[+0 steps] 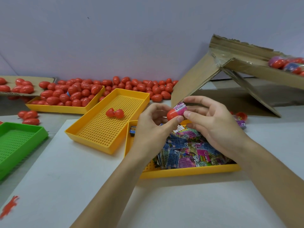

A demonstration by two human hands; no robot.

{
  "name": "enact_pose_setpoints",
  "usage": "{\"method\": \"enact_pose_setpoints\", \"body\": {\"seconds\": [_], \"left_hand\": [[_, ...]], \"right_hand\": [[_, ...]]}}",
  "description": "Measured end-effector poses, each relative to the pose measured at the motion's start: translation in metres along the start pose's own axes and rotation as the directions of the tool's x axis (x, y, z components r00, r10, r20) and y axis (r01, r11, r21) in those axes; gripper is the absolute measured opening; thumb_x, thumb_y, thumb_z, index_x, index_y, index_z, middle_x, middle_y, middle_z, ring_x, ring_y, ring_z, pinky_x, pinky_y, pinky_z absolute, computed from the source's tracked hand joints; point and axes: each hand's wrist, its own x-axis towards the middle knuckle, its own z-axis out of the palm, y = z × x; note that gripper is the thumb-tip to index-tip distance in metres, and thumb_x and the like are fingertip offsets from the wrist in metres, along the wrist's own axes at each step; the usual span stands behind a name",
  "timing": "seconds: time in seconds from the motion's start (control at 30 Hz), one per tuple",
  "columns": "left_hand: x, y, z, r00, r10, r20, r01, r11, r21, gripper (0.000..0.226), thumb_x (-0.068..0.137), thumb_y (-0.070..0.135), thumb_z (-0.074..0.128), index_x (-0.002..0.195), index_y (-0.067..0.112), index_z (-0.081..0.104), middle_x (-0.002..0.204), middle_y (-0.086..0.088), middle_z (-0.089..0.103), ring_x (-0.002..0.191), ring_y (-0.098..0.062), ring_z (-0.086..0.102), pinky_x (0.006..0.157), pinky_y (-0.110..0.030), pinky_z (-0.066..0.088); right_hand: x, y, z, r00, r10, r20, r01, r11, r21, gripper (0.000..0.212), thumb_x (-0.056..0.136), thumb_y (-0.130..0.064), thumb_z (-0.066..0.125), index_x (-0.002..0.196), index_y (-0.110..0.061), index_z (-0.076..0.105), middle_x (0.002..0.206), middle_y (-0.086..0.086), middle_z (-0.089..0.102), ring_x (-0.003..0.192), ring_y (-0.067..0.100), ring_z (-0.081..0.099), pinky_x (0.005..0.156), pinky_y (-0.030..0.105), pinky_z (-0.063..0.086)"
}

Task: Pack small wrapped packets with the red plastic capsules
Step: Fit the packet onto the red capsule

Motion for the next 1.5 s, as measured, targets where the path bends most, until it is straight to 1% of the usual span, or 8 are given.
{"method": "enact_pose_setpoints", "body": {"seconds": [0.1,0.2,0.43,0.53,0.7,0.9,1.23,1.5], "left_hand": [[-0.0001,0.0003,-0.0004,1.000,0.012,-0.003,-0.012,0.999,0.034,0.029,0.083,0.019,0.079,0.106,0.012,0.063,0.095,-0.008,0.070,0.082,-0.022,0.069,0.069,-0.027,0.059],[-0.0001,0.0006,-0.0002,0.999,0.029,0.015,-0.030,0.996,0.080,0.030,0.080,0.018,0.081,0.104,0.013,0.064,0.094,-0.005,0.071,0.083,-0.019,0.069,0.072,-0.030,0.060],[-0.0005,0.0021,0.0004,1.000,0.030,0.003,-0.030,0.999,0.029,0.020,0.089,0.018,0.073,0.107,0.013,0.067,0.096,-0.006,0.073,0.083,-0.018,0.071,0.075,-0.032,0.061],[0.0000,0.0023,0.0003,0.999,0.036,0.007,-0.037,0.998,0.058,0.022,0.088,0.017,0.074,0.109,0.013,0.067,0.098,-0.005,0.072,0.088,-0.017,0.070,0.078,-0.037,0.061],[-0.0007,0.0035,0.0005,0.999,0.045,0.019,-0.047,0.993,0.108,0.025,0.086,0.017,0.077,0.109,0.015,0.067,0.100,0.000,0.071,0.090,-0.015,0.069,0.079,-0.037,0.060],[-0.0017,0.0055,0.0007,0.999,0.048,0.021,-0.050,0.990,0.131,0.025,0.085,0.017,0.078,0.108,0.017,0.067,0.099,0.002,0.071,0.090,-0.013,0.069,0.080,-0.038,0.060],[-0.0026,0.0074,0.0010,0.999,0.052,0.011,-0.053,0.991,0.123,0.025,0.085,0.018,0.077,0.108,0.016,0.067,0.099,0.001,0.071,0.090,-0.014,0.069,0.080,-0.036,0.060],[-0.0023,0.0077,0.0014,0.998,0.065,0.018,-0.067,0.990,0.126,0.026,0.082,0.014,0.080,0.105,0.014,0.067,0.097,0.001,0.071,0.088,-0.010,0.069,0.080,-0.026,0.058]], "right_hand": [[-0.0011,-0.0020,-0.0006,1.000,0.004,0.025,-0.003,1.000,-0.027,0.040,0.076,-0.031,0.073,0.114,-0.020,0.070,0.107,0.010,0.073,0.102,0.022,0.071,0.075,0.029,0.056],[-0.0014,-0.0006,-0.0016,0.999,-0.034,0.019,0.037,0.988,-0.149,0.040,0.074,-0.037,0.072,0.111,-0.021,0.072,0.105,0.005,0.075,0.101,0.021,0.072,0.079,0.034,0.058],[0.0002,0.0020,-0.0045,0.999,-0.029,0.023,0.032,0.994,-0.109,0.040,0.074,-0.035,0.071,0.109,-0.016,0.074,0.105,0.006,0.076,0.103,0.021,0.071,0.082,0.036,0.058],[0.0003,0.0016,-0.0041,1.000,-0.007,0.007,0.007,0.998,-0.063,0.033,0.076,-0.032,0.070,0.104,-0.015,0.075,0.100,0.007,0.076,0.100,0.022,0.072,0.080,0.034,0.059],[0.0005,0.0021,-0.0020,0.999,-0.018,-0.040,0.015,0.997,-0.077,0.018,0.081,-0.027,0.069,0.093,-0.016,0.076,0.092,0.005,0.077,0.092,0.021,0.073,0.074,0.031,0.059],[0.0006,0.0035,-0.0010,0.998,-0.026,-0.061,0.020,0.996,-0.089,0.010,0.089,-0.021,0.068,0.093,-0.017,0.076,0.091,0.005,0.076,0.092,0.021,0.073,0.075,0.034,0.060],[-0.0008,0.0039,-0.0023,0.997,-0.081,-0.003,0.079,0.976,-0.204,0.014,0.093,-0.018,0.067,0.104,-0.018,0.076,0.097,0.002,0.076,0.095,0.019,0.073,0.079,0.038,0.061],[-0.0008,0.0033,-0.0010,0.995,-0.089,-0.039,0.081,0.979,-0.185,0.009,0.089,-0.020,0.069,0.093,-0.020,0.077,0.089,0.002,0.076,0.090,0.019,0.073,0.078,0.038,0.062]]}}
